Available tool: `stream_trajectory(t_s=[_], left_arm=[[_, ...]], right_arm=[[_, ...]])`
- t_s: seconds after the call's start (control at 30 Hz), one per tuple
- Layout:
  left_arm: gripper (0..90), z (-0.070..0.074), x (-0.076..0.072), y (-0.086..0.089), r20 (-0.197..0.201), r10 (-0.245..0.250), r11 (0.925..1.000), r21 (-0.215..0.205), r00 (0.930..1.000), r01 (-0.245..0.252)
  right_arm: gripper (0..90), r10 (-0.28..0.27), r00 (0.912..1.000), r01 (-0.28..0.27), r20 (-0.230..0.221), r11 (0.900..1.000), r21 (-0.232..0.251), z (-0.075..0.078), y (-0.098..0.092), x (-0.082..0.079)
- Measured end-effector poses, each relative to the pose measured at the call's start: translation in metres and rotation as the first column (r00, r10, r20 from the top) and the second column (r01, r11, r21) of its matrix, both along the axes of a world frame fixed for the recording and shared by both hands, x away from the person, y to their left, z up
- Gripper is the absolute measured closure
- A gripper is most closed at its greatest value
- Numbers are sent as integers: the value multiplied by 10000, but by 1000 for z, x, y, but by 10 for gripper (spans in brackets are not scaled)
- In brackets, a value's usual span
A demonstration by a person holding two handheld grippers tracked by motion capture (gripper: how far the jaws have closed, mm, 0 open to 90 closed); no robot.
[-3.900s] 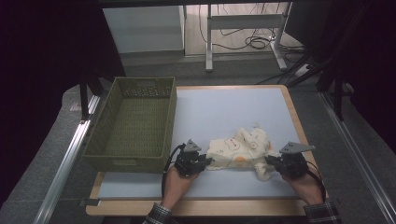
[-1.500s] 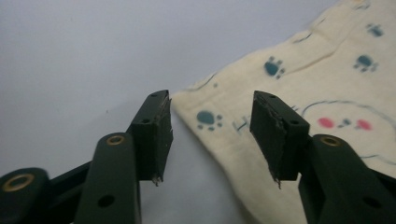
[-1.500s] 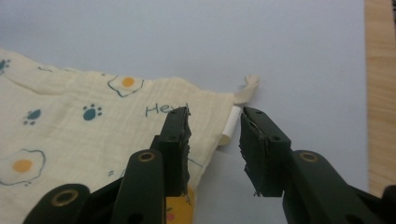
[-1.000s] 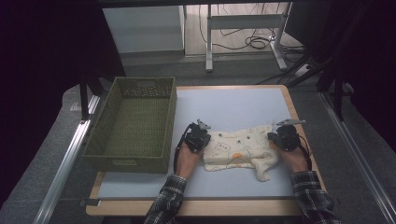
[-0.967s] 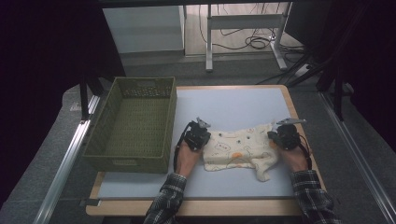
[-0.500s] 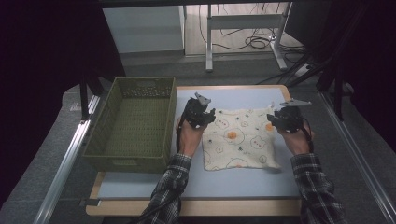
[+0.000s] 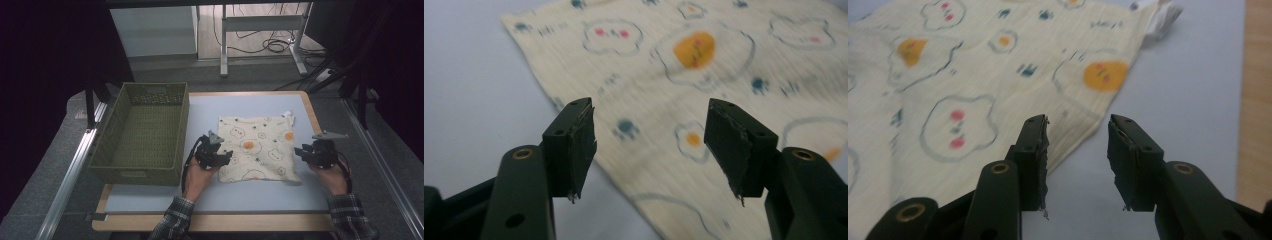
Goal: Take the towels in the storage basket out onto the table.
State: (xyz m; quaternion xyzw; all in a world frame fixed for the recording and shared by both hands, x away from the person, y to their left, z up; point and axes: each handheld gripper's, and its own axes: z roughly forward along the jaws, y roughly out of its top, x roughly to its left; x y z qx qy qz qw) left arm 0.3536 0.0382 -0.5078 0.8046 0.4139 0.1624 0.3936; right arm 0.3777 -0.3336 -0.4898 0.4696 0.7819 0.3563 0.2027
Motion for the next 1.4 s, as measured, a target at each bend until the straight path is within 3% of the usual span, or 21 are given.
stream_trajectory(t_s=[0.1,0.23,0.37,0.43,0.5,0.57,0.63,0.7,0.87,1.0,1.07,1.13,1.23,1.4], left_arm=[[336,-9,-15,3,-113,-134,9998,-132,9998,132],[324,-24,-29,4,-330,-331,9994,30,9989,332],[346,-34,-36,3,-261,-254,9990,372,9993,264],[439,-33,-38,3,-205,-427,9984,359,9989,434],[537,-33,-41,0,-138,-646,9972,363,9978,651],[671,-33,-44,-2,-165,-833,9961,292,9964,837],[827,-33,-44,-2,-296,-1027,9946,85,9943,1030],[861,-32,-44,-1,-366,-969,9953,8,9946,970],[854,-28,-50,12,-512,-885,9958,-275,9948,872],[813,-27,-60,18,-821,-1074,9933,-513,9908,1035],[689,-28,-66,19,-793,-1035,9940,-440,9915,1002],[581,-27,-66,22,-565,-826,9962,-313,9950,809],[561,-23,-54,23,-383,-520,9968,-626,9979,496],[510,-13,-23,8,93,-19,9993,-369,10000,22]], right_arm=[[546,253,9996,-251,-134,9996,149,-6,3,-17],[514,589,9980,-587,-250,9982,80,-15,10,-36],[521,723,9971,-733,-244,9963,-446,-24,16,-51],[569,673,9975,-690,-208,9931,-948,-29,19,-55],[689,696,9974,-707,-190,9957,-599,-31,19,-59],[829,840,9963,-850,-193,9948,-560,-31,20,-61],[869,897,9957,-907,-229,9946,-502,-31,22,-62],[871,816,9964,-827,-220,9948,-590,-30,22,-63],[869,681,9975,-689,-194,9967,-440,-24,12,-70],[864,776,9968,-778,-170,9968,-162,-20,5,-80],[842,850,9960,-858,-270,9960,-267,-20,4,-85],[733,888,9957,-896,-263,9955,-323,-19,3,-88],[633,569,9984,-568,1,9978,-342,-17,-1,-82],[607,80,9997,-76,238,9998,-175,-14,-1,-47]])
